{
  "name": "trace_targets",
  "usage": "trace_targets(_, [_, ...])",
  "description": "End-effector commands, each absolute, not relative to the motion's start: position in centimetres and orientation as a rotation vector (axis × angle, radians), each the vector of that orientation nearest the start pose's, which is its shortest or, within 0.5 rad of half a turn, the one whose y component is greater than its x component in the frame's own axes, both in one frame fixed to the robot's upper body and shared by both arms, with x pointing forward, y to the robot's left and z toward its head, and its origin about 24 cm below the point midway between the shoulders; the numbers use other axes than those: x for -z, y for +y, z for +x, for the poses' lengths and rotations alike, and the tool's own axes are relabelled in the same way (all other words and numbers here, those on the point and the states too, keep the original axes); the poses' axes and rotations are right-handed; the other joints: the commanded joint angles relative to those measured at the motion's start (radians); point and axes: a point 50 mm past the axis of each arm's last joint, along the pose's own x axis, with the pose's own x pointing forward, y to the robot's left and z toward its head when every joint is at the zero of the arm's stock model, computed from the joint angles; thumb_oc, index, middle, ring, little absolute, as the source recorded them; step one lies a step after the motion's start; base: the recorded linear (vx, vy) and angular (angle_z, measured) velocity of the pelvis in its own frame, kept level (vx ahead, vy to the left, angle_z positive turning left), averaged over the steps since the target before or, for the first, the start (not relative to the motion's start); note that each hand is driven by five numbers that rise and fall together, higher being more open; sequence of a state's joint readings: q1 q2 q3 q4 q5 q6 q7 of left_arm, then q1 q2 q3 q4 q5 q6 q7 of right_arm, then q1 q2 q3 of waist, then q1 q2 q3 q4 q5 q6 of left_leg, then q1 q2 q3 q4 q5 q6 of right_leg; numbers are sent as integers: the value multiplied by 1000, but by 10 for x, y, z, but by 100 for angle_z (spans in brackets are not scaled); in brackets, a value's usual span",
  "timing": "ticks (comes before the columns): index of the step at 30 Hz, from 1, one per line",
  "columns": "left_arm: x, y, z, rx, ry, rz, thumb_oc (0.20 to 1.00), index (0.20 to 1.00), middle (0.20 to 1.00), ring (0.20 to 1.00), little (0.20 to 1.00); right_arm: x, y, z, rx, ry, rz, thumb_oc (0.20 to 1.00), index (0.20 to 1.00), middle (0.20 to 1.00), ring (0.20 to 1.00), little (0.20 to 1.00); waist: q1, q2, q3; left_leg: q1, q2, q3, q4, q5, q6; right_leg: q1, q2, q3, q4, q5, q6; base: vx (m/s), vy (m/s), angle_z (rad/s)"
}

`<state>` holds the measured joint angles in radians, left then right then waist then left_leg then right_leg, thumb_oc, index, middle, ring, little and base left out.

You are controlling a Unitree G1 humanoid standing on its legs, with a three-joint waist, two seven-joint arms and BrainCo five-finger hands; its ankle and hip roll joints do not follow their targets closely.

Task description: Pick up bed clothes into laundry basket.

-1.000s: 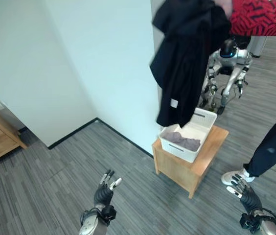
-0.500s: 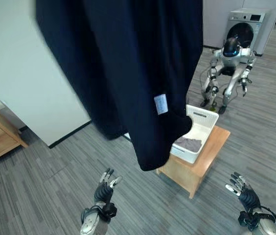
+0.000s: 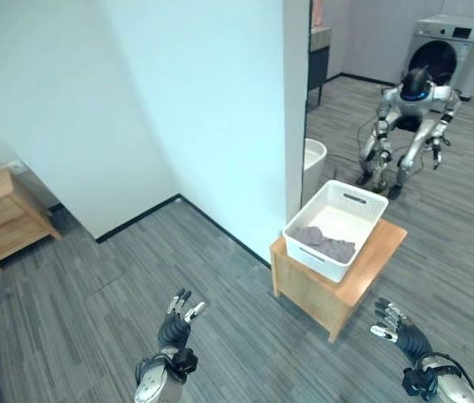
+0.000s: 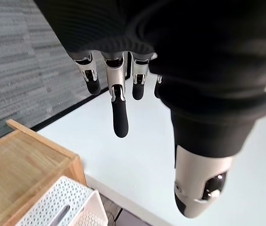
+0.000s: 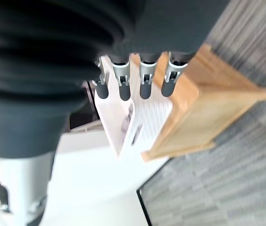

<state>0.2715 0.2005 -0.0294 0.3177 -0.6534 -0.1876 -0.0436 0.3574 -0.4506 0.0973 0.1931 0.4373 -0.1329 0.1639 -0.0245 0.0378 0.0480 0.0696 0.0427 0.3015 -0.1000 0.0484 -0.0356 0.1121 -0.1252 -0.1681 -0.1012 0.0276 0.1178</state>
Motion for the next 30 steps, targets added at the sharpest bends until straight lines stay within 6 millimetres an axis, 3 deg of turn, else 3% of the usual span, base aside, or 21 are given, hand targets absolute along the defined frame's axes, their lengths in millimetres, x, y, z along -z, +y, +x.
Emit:
trace_targets(1, [35,238,184,-259,185,-371,1000,1000,1000,1000,1000,20,-237,172,-99,280,46,1000,1000,1000,1000,1000,4,-29,11,4,88,-38,13,28,-66,-26,-77,-58,103,-6,41,-18,-2,17])
trace_targets(6, [38,248,174,-324,189,-370,1000,1000,1000,1000,1000,20,-243,171,-62,274,56,1000,1000,1000,1000,1000,12,-30,7,3,89,-42,13,29,-65,-24,-74,-64,99,-5,40,-24,-4,7])
trace_targets(11, [41,271,157,-530,163,-419,1000,1000,1000,1000,1000,21,-248,172,-14,271,48,1000,1000,1000,1000,1000,31,-41,7,7,85,-62,13,29,-63,-12,-77,-79,117,-19,35,4,-7,4])
trace_targets(14, [39,289,139,-674,122,-433,1000,1000,1000,1000,1000,18,-248,179,-15,252,36,1000,1000,1000,1000,1000,61,-50,6,11,82,-73,26,23,-57,8,-79,-92,112,-26,34,36,-16,18])
trace_targets(15, [37,301,128,-768,101,-404,1000,1000,1000,1000,1000,13,-250,191,2,218,23,1000,1000,1000,1000,1000,96,-61,8,-7,72,-98,52,11,-54,27,-93,-113,110,-29,37,36,6,16])
trace_targets(17, [36,305,125,-806,88,-409,1000,1000,1000,1000,1000,9,-250,198,9,193,30,1000,1000,1000,1000,1000,111,-66,6,-14,64,-111,65,0,-49,37,-103,-129,116,-33,40,44,31,35])
trace_targets(19, [36,308,123,-865,68,-438,1000,1000,1000,1000,1000,2,-248,209,48,139,64,1000,1000,1000,1000,1000,143,-74,8,-31,41,-151,88,-19,-32,31,-135,-155,210,-61,41,46,89,43])
trace_targets(20, [38,309,124,-884,77,-447,1000,1000,1000,1000,1000,1,-248,214,76,125,81,1000,1000,1000,1000,1000,154,-76,14,-39,24,-175,101,-30,-15,-1,-162,-157,318,-54,43,41,187,55])
trace_targets(21, [39,309,128,-913,77,-464,1000,1000,1000,1000,1000,-3,-245,220,101,94,104,1000,1000,1000,1000,1000,158,-79,39,-36,-17,-228,110,-46,24,-106,-204,-105,566,67,55,26,155,87])
trace_targets(22, [39,309,128,-913,76,-464,1000,1000,1000,1000,1000,-3,-245,220,101,93,104,1000,1000,1000,1000,1000,158,-79,36,-40,-18,-227,110,-44,25,-111,-205,-104,566,70,55,25,158,107])
trace_targets(23, [41,309,129,-924,83,-478,1000,1000,1000,1000,1000,-4,-245,221,112,90,109,1000,1000,1000,1000,1000,144,-67,54,-28,-29,-266,100,-42,42,-163,-188,-14,682,130,53,-7,81,126])
trace_targets(24, [42,308,131,-931,77,-499,1000,1000,1000,1000,1000,-4,-247,221,124,92,104,1000,1000,1000,1000,1000,128,-52,74,-11,-25,-302,90,-37,46,-231,-141,74,761,128,39,-10,69,121])
trace_targets(25, [45,308,131,-930,91,-495,1000,1000,1000,1000,1000,-5,-250,220,132,87,97,1000,1000,1000,1000,1000,111,-39,85,0,-20,-337,74,-32,44,-281,-79,140,806,84,26,22,-15,121])
trace_targets(28, [44,312,134,-947,78,-495,1000,1000,1000,1000,1000,0,-259,213,182,109,91,1000,1000,1000,1000,1000,70,-35,94,1,-31,-450,84,-43,23,-275,-7,301,677,-28,0,109,-135,124])
trace_targets(29, [44,312,135,-947,77,-496,1000,1000,1000,1000,1000,0,-259,213,182,108,91,1000,1000,1000,1000,1000,69,-33,92,-2,-29,-452,85,-42,23,-274,-5,299,672,-24,-1,118,-174,173])
trace_targets(30, [42,313,138,-949,56,-514,1000,1000,1000,1000,1000,0,-261,211,191,108,98,1000,1000,1000,1000,1000,52,-32,94,-8,-32,-495,96,-50,14,-260,14,385,587,-68,-4,179,-232,176])
